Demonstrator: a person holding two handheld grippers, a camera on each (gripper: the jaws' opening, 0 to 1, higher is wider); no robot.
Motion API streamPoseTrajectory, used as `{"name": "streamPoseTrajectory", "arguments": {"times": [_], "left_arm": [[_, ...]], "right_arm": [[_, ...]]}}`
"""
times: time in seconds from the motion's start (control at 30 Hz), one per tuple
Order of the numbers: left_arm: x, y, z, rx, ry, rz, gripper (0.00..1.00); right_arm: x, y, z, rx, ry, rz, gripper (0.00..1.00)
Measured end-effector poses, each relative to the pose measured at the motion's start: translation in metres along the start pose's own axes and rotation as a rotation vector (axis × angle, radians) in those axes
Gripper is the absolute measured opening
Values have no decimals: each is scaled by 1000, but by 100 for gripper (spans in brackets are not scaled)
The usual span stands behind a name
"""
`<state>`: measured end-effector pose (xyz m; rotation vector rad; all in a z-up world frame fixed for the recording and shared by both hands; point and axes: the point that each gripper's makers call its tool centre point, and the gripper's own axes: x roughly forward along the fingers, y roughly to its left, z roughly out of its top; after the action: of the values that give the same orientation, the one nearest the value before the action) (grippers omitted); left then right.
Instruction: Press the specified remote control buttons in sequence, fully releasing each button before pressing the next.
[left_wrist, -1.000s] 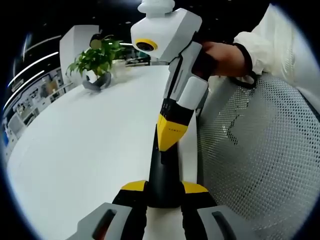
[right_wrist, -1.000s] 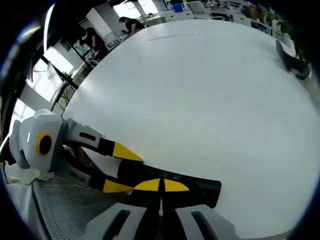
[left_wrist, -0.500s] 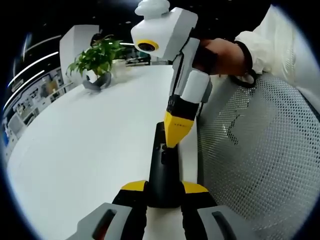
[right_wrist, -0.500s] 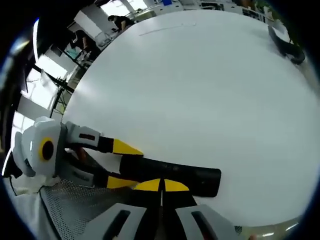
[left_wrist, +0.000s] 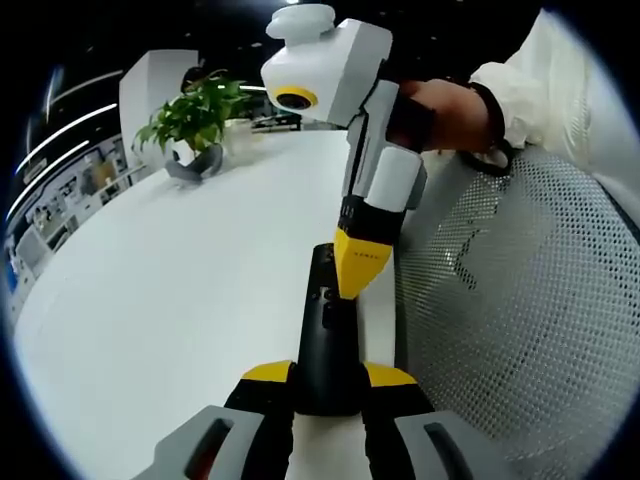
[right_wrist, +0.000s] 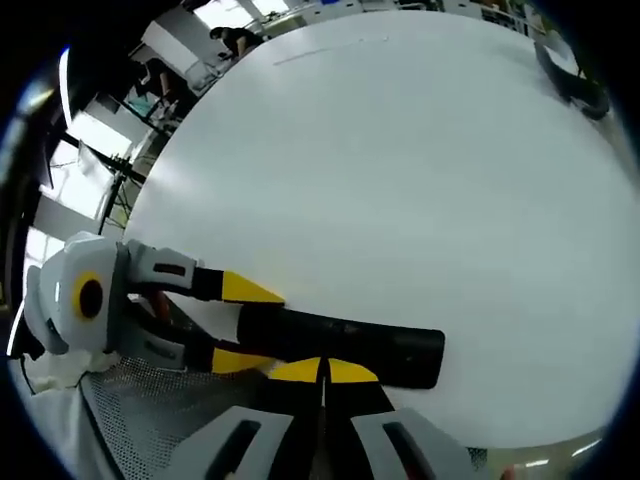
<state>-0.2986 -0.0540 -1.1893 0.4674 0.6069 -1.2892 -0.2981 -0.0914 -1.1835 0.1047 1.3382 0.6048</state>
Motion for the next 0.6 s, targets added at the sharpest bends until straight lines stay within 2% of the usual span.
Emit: {"name": "streamPoseTrajectory", "arguments": {"times": [0.6], "left_arm": [[-3,0,-2,2,9,-4,25]], "right_arm": [[2,1,-3,-83,-10,-20,0]]}}
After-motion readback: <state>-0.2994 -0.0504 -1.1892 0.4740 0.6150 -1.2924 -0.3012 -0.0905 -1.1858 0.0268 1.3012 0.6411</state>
